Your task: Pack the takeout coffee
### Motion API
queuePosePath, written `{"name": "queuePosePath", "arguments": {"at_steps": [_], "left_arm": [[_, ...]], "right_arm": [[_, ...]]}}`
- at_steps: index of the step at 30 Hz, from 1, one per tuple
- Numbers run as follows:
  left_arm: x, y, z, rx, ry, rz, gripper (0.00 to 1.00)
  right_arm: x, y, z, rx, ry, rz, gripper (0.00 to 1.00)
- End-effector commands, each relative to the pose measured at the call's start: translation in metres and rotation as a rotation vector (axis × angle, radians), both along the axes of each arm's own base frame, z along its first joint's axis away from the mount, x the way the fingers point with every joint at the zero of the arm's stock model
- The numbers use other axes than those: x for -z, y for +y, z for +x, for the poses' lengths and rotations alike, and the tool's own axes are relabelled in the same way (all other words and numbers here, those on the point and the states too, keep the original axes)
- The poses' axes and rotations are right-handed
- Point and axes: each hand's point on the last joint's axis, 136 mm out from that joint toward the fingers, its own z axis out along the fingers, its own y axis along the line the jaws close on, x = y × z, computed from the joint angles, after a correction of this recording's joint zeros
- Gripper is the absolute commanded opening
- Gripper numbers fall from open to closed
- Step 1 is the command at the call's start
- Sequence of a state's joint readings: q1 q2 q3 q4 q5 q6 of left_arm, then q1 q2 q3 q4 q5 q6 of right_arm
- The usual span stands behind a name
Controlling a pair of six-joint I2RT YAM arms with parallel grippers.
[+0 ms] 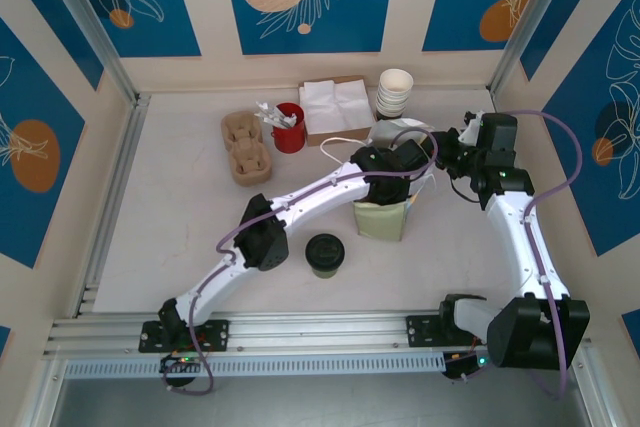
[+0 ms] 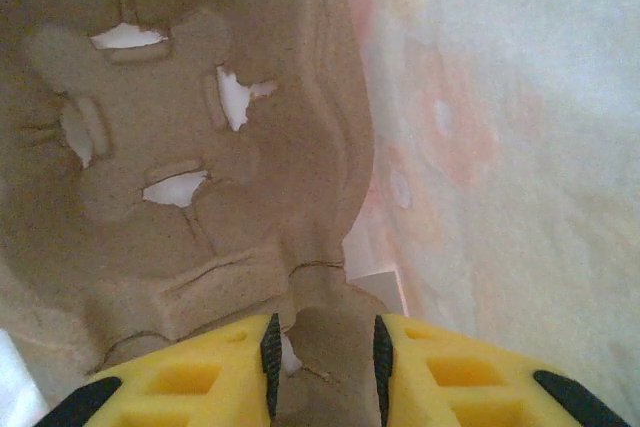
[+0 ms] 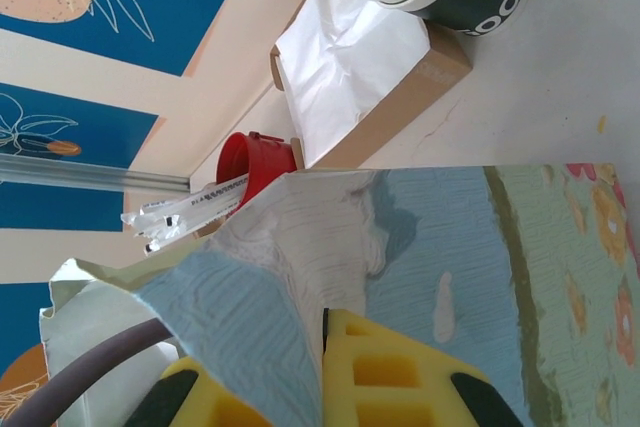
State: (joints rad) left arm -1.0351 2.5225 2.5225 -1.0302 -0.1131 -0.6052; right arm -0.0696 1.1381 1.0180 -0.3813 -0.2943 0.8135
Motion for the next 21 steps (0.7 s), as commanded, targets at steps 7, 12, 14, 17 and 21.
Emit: {"name": "queuePosePath", "arguments": {"at_steps": [7, 12, 14, 17, 21], "left_arm": [[0.027, 0.014, 0.006, -0.058, 0.046, 0.039, 0.36], [0.034, 0.017, 0.009, -0.069, 0.054, 0.041, 0.38], [0.035, 0.016, 0.010, -0.070, 0.057, 0.032, 0.38], [0.039, 0.013, 0.011, -0.066, 0.065, 0.018, 0.38], [0.047, 0.012, 0.009, -0.064, 0.083, 0.019, 0.39]], "right_arm": [[-0.013, 0.009, -0.003, -0.079, -0.090, -0.019, 0.00], [-0.018, 0.009, -0.005, -0.096, -0.103, -0.025, 0.00], [-0.019, 0.010, -0.006, -0.103, -0.105, -0.025, 0.00], [-0.019, 0.010, -0.007, -0.112, -0.107, -0.026, 0.00], [-0.019, 0.011, -0.008, -0.117, -0.107, -0.025, 0.00]]}}
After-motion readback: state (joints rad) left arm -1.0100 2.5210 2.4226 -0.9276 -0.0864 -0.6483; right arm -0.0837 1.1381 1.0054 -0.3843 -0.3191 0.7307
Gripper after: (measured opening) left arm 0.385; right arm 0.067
